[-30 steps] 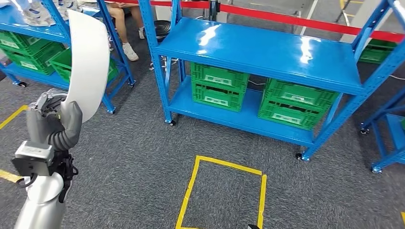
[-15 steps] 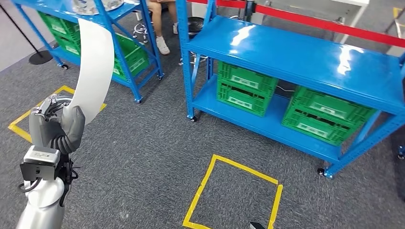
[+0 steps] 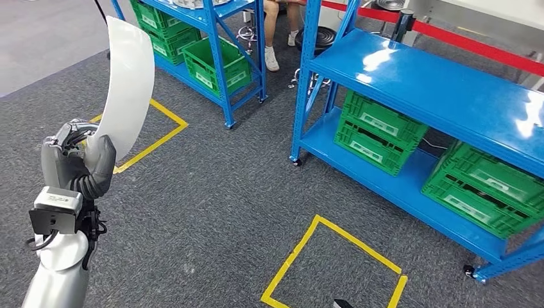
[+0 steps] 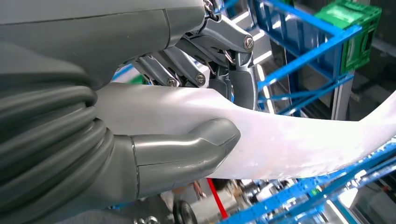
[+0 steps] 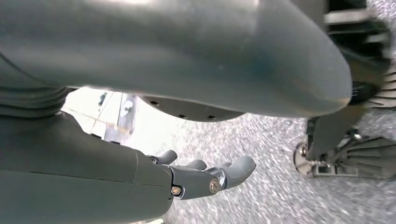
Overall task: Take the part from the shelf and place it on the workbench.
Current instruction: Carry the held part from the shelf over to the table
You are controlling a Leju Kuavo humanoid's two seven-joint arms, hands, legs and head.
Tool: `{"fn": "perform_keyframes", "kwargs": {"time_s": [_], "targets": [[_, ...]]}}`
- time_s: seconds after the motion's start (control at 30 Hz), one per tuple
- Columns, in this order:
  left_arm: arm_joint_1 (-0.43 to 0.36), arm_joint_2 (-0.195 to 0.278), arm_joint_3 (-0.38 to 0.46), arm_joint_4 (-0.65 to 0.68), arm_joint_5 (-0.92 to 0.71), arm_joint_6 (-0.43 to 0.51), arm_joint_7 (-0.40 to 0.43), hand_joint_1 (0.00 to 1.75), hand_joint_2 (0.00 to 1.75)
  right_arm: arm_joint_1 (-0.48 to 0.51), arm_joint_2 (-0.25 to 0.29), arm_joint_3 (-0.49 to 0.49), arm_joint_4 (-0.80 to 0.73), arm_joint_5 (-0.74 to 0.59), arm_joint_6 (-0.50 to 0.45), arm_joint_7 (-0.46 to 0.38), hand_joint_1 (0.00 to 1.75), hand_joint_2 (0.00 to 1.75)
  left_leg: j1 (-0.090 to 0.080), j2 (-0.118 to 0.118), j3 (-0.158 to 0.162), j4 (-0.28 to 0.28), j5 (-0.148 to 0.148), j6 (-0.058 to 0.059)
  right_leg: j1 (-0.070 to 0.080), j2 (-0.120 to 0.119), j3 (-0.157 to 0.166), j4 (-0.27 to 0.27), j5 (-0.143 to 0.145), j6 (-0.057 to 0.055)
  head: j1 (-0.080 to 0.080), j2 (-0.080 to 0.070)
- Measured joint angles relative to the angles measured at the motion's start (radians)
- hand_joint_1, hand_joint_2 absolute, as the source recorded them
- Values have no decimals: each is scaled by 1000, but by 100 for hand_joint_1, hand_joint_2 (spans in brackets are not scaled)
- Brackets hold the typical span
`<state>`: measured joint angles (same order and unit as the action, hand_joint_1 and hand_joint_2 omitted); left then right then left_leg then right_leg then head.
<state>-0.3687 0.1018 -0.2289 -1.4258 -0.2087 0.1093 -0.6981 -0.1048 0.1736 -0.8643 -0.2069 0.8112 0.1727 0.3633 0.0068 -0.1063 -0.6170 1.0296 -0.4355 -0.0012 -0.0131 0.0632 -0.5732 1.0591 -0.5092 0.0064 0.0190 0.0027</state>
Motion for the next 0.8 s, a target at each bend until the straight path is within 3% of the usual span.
{"fn": "perform_keyframes", "kwargs": {"time_s": [0.03,0.1,0.17,0.23,0.27,0.33,0.37,0.4,0.5,0.53,0.6,0.63,0.7,0.77,0.8], "targets": [[-1,-1,0,0,-3,1,0,175,175,-1,0,0,0,2,1,-3,0,0,0,-10,-3,0,2,-7,1,12,9,-22,2,-3,0,0],[-1,-2,4,0,-8,6,0,175,175,-2,0,1,0,4,2,-8,0,0,2,-29,-10,-6,10,-22,4,-6,11,-26,5,-14,0,0],[-1,-3,15,2,-13,15,1,175,175,-2,2,1,0,4,2,-7,0,0,1,3,-23,11,0,-32,3,-30,15,-33,13,-29,-3,0],[-2,-7,29,8,-14,20,5,175,175,1,2,1,0,4,1,-8,0,0,-2,66,-62,98,-51,-38,3,-56,16,-38,17,-39,-9,0],[-2,-10,36,11,-13,21,6,175,175,4,2,1,0,4,0,-8,0,0,-2,84,-92,165,-86,-41,4,-70,15,-37,17,-41,-12,0],[3,-14,45,18,-10,21,8,175,175,10,2,1,0,4,-2,-7,0,0,-1,97,-133,265,-124,-45,7,-101,13,-36,15,-43,-12,0],[5,-15,49,21,-8,21,8,175,175,11,2,1,0,4,-2,-7,0,0,-1,100,-129,265,-116,-44,8,-116,13,-36,15,-43,-12,0],[6,-15,53,23,-8,21,8,175,175,10,3,1,0,4,-2,-7,0,0,-2,106,-102,223,-92,-42,9,-130,13,-36,14,-43,-12,0],[5,-17,62,25,-8,21,8,175,175,8,4,1,0,4,-2,-8,0,0,-11,159,11,26,-26,-27,15,-165,18,-35,8,-37,-12,0],[4,-19,63,25,-8,21,8,175,175,8,4,1,0,4,-2,-8,0,0,-15,167,26,-4,-22,-20,17,-175,20,-35,7,-32,-11,0],[5,-20,68,25,-8,21,8,175,175,6,5,1,0,4,-3,-8,0,0,-18,149,24,-12,-20,-9,18,-195,22,-37,6,-23,-11,0],[6,-21,70,25,-8,21,8,175,175,4,5,1,0,4,-3,-7,0,0,-16,137,24,-15,-16,-3,16,-192,23,-36,4,-17,-11,0],[4,-22,74,25,-8,21,8,175,175,2,5,1,0,4,-3,-9,0,0,-9,115,24,-22,-9,8,13,-140,5,6,-27,-4,-10,0],[4,-27,75,25,-7,20,7,175,175,4,5,1,0,5,-3,-10,0,0,-5,93,21,-24,-5,13,9,-80,-52,129,-89,4,-9,0],[5,-30,76,25,-7,18,7,175,175,7,5,1,0,5,-3,-10,0,0,-5,80,19,-23,-4,14,8,-69,-87,199,-116,5,-8,0]]}}
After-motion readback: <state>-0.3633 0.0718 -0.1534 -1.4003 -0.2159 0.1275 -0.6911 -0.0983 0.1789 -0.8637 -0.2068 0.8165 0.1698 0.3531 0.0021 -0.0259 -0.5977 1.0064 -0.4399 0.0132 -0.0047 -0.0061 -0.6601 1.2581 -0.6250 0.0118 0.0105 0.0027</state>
